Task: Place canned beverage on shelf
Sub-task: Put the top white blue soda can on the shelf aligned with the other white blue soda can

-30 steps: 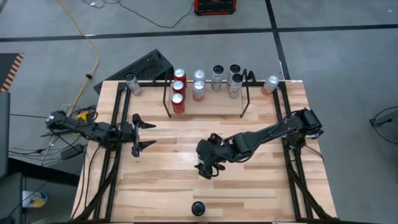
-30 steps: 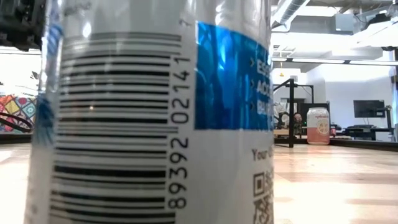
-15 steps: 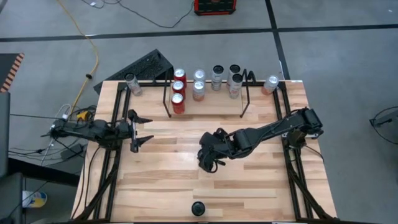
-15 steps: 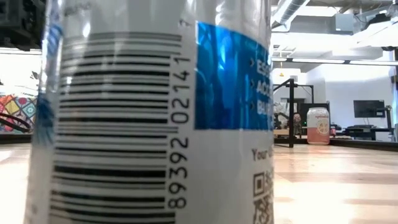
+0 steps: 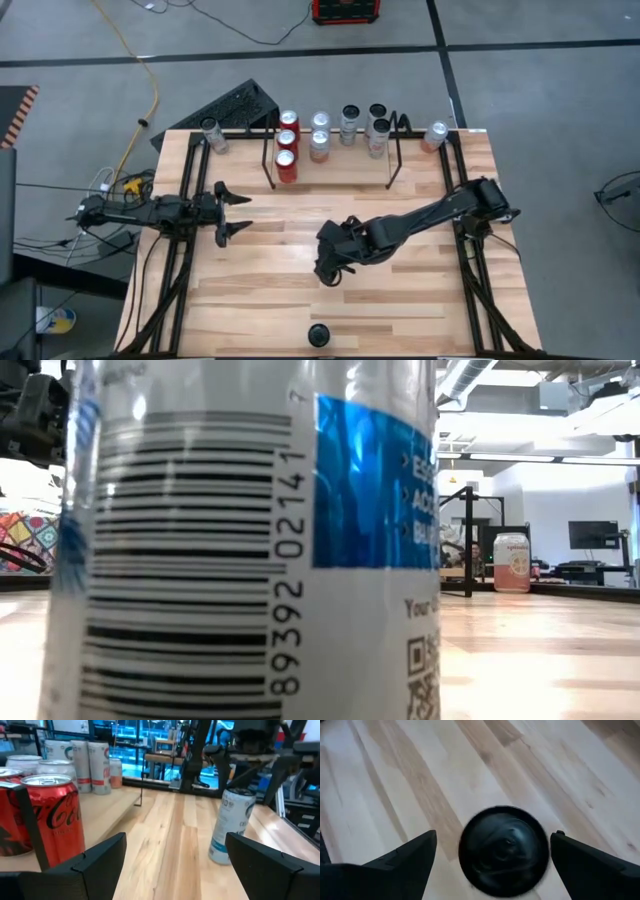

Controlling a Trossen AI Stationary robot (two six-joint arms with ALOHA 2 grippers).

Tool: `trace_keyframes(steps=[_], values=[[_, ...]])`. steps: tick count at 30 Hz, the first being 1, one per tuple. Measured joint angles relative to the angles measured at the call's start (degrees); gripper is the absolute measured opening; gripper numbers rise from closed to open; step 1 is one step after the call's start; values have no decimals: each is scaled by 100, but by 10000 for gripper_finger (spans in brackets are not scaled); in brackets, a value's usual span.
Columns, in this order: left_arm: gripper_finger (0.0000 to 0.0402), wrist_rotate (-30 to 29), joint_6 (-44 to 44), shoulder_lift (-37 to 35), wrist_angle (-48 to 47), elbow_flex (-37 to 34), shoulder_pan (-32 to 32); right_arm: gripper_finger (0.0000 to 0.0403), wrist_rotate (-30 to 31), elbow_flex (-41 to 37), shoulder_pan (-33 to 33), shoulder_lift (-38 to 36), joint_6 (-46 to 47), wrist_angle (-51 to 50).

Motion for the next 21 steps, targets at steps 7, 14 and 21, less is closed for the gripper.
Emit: trace_keyframes(steps=[7, 14, 21], values=[[327, -10, 65, 20, -3, 0, 0, 328, -111, -4, -55, -35, 129, -54], [327, -12, 153, 18, -5, 2, 0, 209, -496, -2, -167, -32, 36, -136], [327, -15, 153, 18, -7, 2, 0, 209, -560, 621, -258, 8, -466, -1031]])
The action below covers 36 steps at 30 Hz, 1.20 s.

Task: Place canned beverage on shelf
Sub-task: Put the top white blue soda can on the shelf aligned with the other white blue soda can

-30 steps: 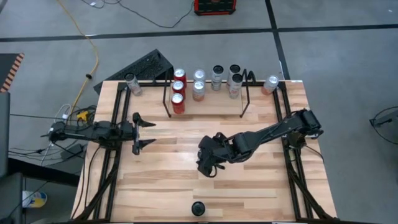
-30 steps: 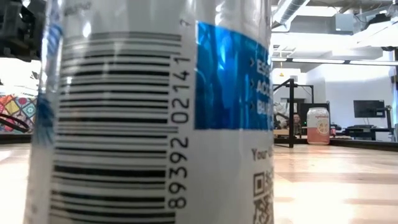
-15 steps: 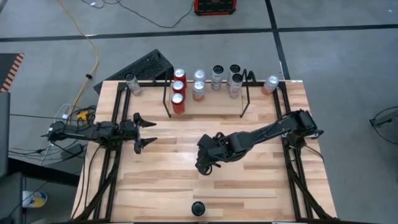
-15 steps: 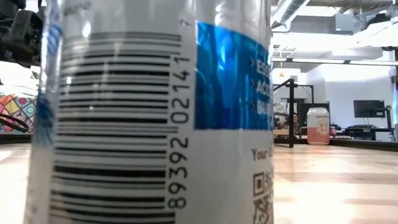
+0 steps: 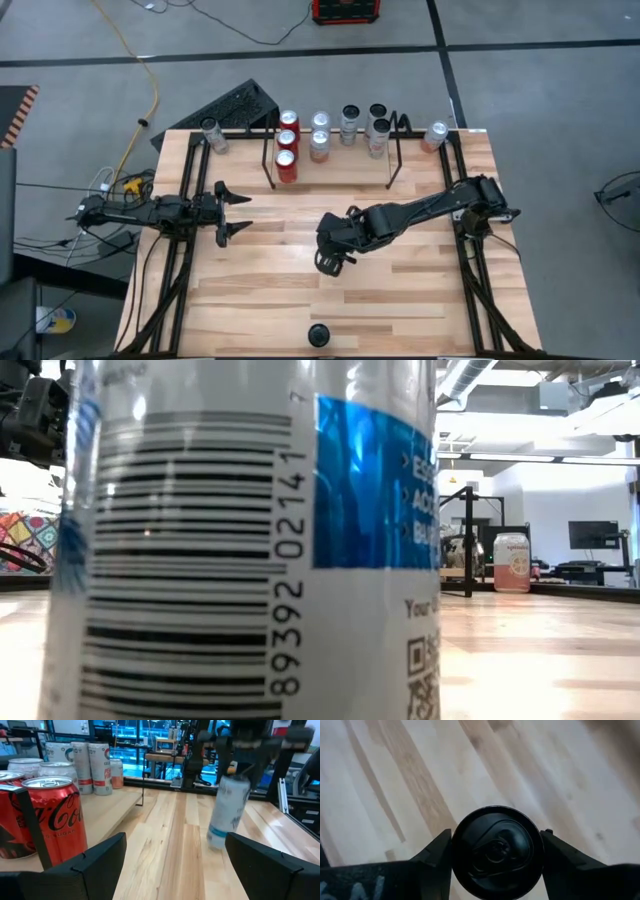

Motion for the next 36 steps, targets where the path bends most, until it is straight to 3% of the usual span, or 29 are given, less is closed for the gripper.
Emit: trace_keyframes(steps=[7, 12, 24, 31, 36], values=[[327, 0, 0, 0, -2, 0, 0, 209, 80, 1065, -101, -15, -1043, -904], [327, 0, 2, 0, -2, 0, 0, 209, -260, 1601, -331, -25, -1668, -1252], [327, 0, 2, 0, -4, 0, 0, 209, -715, 1694, -1501, -462, -3788, -1741], [327, 0, 2, 0, -4, 0, 0, 209, -1732, 779, -2836, -867, -5208, -1399], [327, 0, 2, 0, -4, 0, 0, 209, -2375, -246, -3875, -1451, -5647, -388]])
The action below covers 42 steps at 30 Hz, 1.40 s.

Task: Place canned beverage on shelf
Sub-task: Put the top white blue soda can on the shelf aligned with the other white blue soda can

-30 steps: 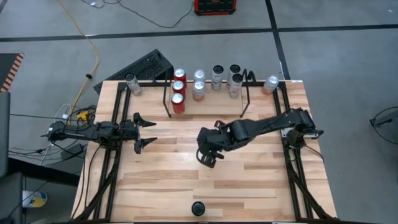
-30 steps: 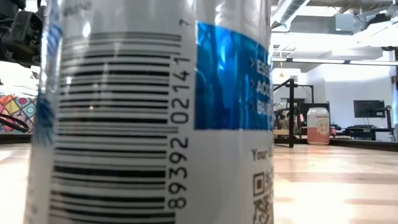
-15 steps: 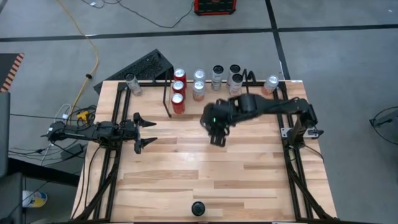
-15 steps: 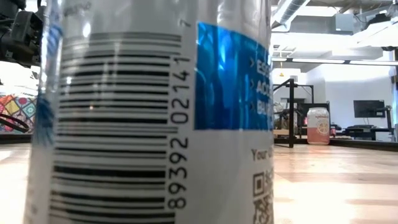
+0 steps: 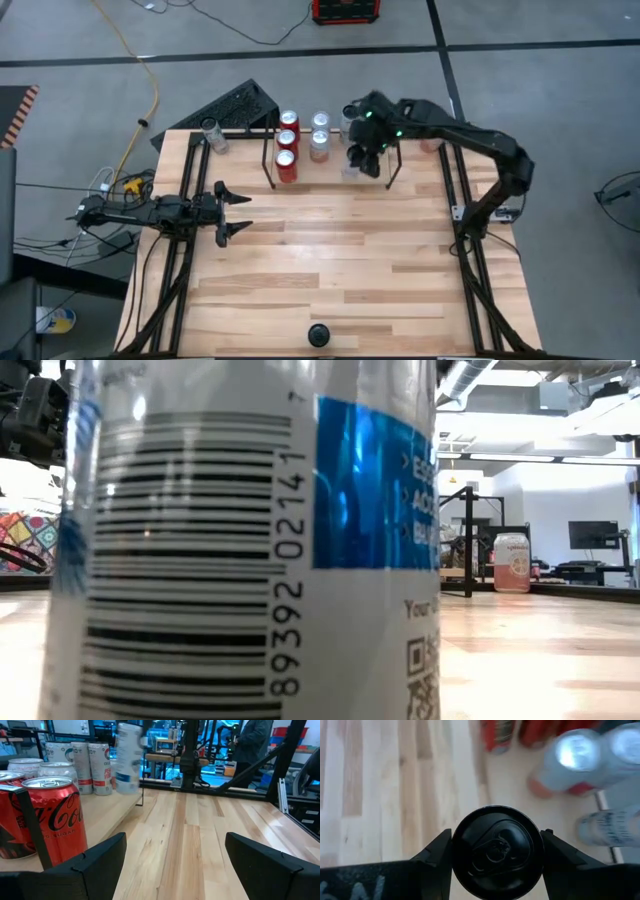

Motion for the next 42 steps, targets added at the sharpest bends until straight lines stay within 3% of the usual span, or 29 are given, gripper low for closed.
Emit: trace_keyframes(steps=[4, 10, 26, 34, 42], values=[[327, 0, 0, 0, 0, 2, 0, 209, -387, -486, -562, -237, -279, 439], [327, -2, 0, 0, 0, 2, 0, 209, -929, -537, -981, 15, -653, 495], [327, -1, 0, 0, -2, 2, 0, 211, -1029, -515, -1281, 530, -1076, 606], [327, 0, 0, 0, -1, 2, -1, 267, -957, -517, -1278, 517, -1000, 625], [327, 0, 0, 0, 0, 2, -2, 280, -906, -526, -1261, 509, -794, 928]])
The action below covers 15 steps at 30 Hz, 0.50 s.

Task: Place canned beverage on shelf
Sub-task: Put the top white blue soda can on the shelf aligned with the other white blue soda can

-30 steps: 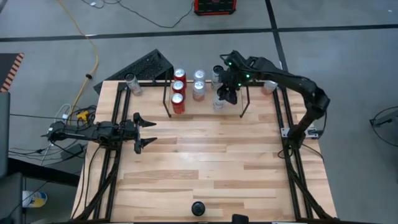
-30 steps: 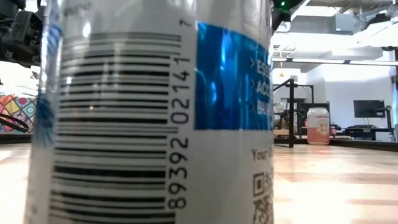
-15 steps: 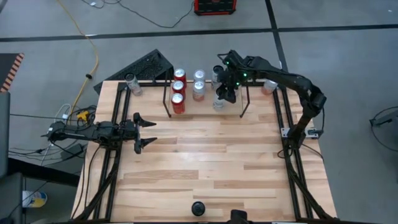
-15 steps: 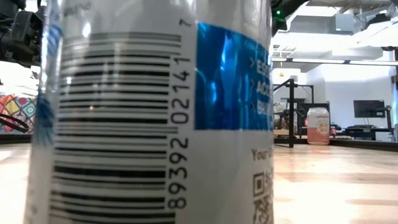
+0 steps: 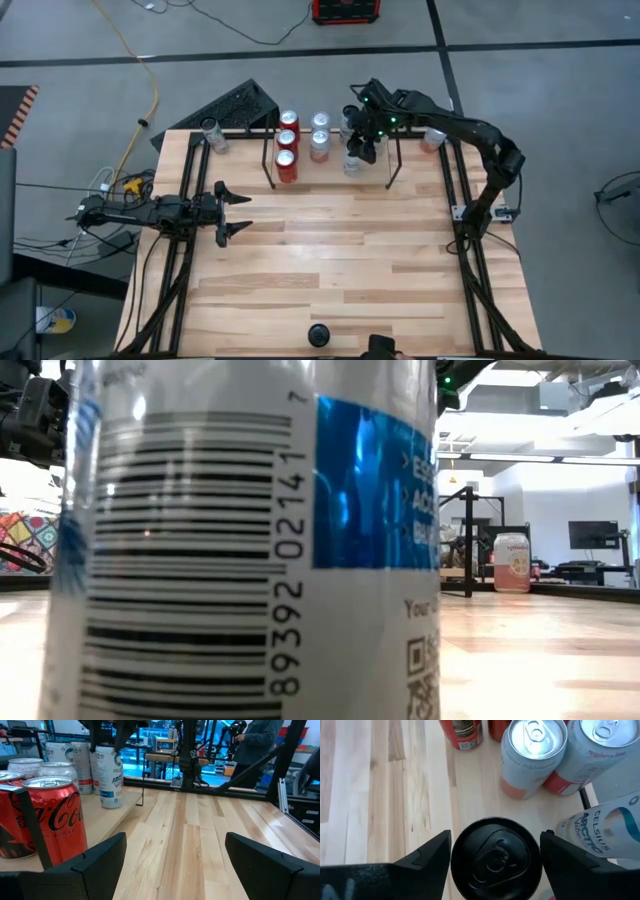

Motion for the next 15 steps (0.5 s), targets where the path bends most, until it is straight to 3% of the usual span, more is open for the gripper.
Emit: trace_keyframes(steps=[15], values=[[327, 0, 0, 2, 0, 0, 2, 282, 410, 372, 174, -4, -35, 186]])
